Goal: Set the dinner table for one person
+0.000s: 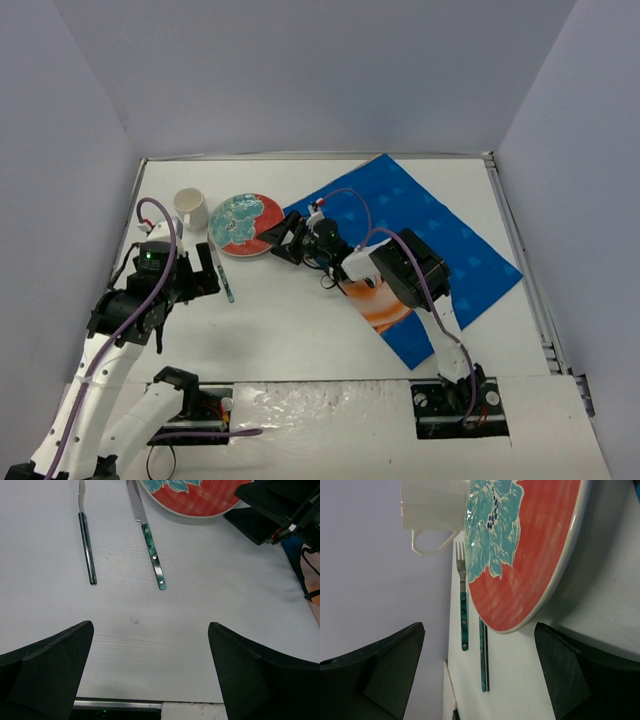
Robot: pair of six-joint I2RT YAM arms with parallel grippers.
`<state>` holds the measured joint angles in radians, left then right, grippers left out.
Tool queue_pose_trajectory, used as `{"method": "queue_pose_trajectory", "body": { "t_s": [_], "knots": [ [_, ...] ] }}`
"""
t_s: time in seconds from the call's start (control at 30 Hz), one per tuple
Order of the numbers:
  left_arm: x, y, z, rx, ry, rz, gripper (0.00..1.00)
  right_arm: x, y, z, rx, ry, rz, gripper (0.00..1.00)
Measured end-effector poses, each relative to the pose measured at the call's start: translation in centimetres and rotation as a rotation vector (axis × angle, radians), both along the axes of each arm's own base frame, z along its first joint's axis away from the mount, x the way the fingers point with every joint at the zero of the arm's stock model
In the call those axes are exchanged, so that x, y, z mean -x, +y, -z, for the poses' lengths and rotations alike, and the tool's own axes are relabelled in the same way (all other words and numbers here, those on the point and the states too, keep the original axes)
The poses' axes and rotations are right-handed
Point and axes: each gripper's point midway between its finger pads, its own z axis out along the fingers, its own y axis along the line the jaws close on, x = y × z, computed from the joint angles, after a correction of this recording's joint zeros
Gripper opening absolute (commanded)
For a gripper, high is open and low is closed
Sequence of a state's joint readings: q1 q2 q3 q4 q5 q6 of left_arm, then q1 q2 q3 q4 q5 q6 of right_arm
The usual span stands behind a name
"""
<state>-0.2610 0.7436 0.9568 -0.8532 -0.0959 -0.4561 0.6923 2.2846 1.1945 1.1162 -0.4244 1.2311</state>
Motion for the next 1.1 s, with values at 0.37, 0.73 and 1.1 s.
{"method": "queue_pose_trajectory", "body": {
  "t_s": [0.37, 0.73, 1.1],
  "knots": [
    [0.2, -0.3, -0.1, -0.003, 0.001, 0.019, 0.97, -1.6, -0.2, 0.3, 0.020, 0.011, 0.106, 0.87],
    [0.2, -0.5, -1.3, -0.003, -0.026, 0.030, 0.97, -4.8, 0.1, 0.8, 0.049, 0.063, 0.247, 0.78],
    [0.4, -0.6, -1.2, -0.005, -0.023, 0.038, 0.97, -5.7, 0.3, 3.6, 0.099, 0.113, 0.292, 0.12]
  ]
}}
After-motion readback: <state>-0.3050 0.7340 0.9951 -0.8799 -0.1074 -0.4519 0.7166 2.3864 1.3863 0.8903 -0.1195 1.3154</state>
